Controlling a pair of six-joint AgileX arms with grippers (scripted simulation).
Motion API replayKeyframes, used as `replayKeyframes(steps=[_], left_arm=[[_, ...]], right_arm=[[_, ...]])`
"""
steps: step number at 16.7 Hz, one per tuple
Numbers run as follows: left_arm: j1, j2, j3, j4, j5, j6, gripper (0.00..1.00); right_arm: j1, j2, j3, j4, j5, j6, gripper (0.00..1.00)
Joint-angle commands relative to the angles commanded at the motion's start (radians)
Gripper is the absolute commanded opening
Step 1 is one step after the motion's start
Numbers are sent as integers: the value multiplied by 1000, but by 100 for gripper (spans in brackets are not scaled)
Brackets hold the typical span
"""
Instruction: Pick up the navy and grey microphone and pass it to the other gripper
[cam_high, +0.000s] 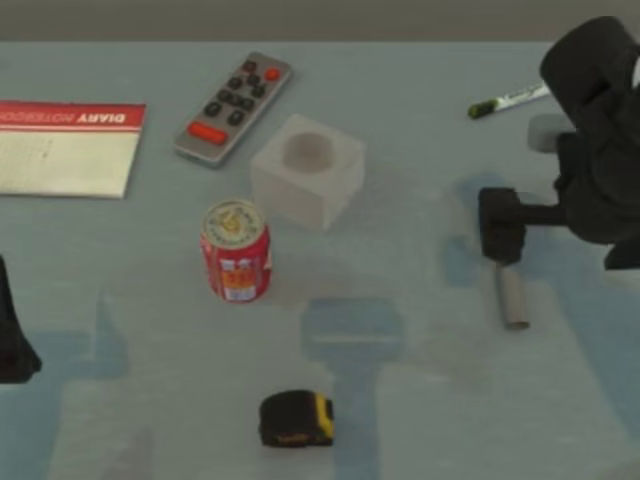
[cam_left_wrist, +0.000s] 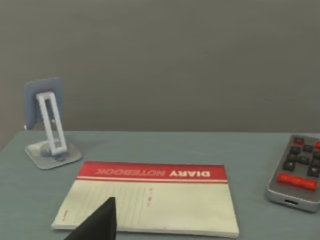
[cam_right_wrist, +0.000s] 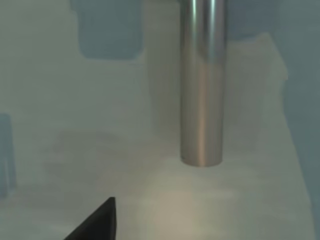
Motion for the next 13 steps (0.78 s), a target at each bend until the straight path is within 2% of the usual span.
replayKeyframes(steps=[5,13], left_arm=[[0,0,0,0,0,0,100],[0,0,0,0,0,0,100]], right_arm=[[36,149,120,-75,4,39,100],[32,170,96,-35,4,35,100]])
